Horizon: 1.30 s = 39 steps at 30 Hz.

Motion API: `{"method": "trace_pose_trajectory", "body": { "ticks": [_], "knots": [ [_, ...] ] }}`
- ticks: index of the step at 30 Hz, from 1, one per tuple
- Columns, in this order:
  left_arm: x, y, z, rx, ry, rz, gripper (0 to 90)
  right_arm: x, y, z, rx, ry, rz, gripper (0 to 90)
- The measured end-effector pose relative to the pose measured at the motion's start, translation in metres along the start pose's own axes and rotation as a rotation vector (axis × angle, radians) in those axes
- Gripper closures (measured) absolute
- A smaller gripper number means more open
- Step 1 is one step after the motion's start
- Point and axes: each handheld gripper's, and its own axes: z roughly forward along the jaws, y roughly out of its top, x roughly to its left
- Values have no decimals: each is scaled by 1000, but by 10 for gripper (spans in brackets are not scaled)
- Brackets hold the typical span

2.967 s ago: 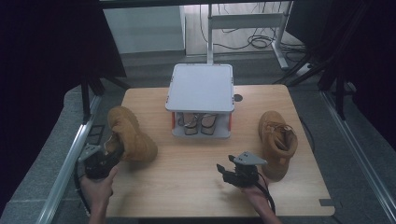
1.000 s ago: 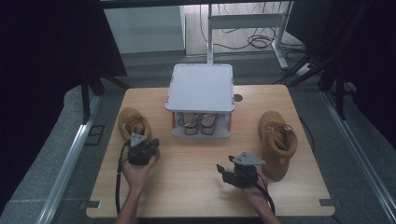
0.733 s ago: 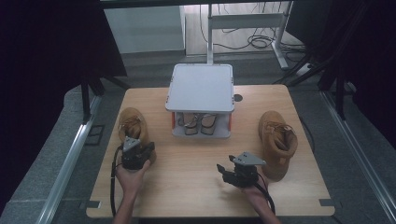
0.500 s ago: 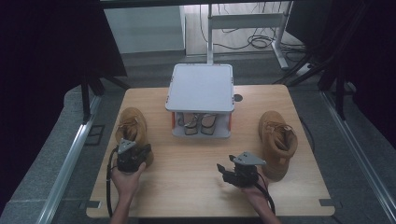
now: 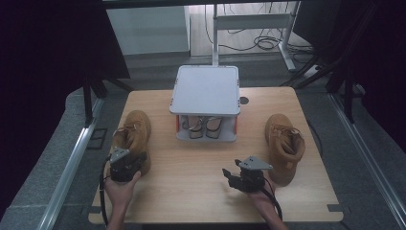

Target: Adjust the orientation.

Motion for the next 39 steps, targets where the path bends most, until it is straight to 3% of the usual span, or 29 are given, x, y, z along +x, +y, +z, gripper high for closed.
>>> {"method": "trace_pose_trajectory", "body": {
  "ticks": [9,11,14,22,25,36,39],
  "knots": [
    [6,1,-5,22,-1,18,900,0,-1,1,6,-4,-1,395],
    [9,0,-8,28,19,25,900,-1,-1,1,8,-5,-1,395],
    [20,0,-15,24,7,-10,900,-1,-1,0,8,-7,-2,395],
    [50,-3,-33,22,27,-50,900,-3,-1,-1,5,-8,1,395],
    [59,-5,-37,12,16,-68,900,-3,-1,-1,5,-9,1,395],
    [62,-4,-37,2,4,-72,900,-3,-1,0,10,-13,-2,395],
    [59,0,-31,15,-2,-38,900,-3,-3,3,22,-11,-2,395]
  ]
}}
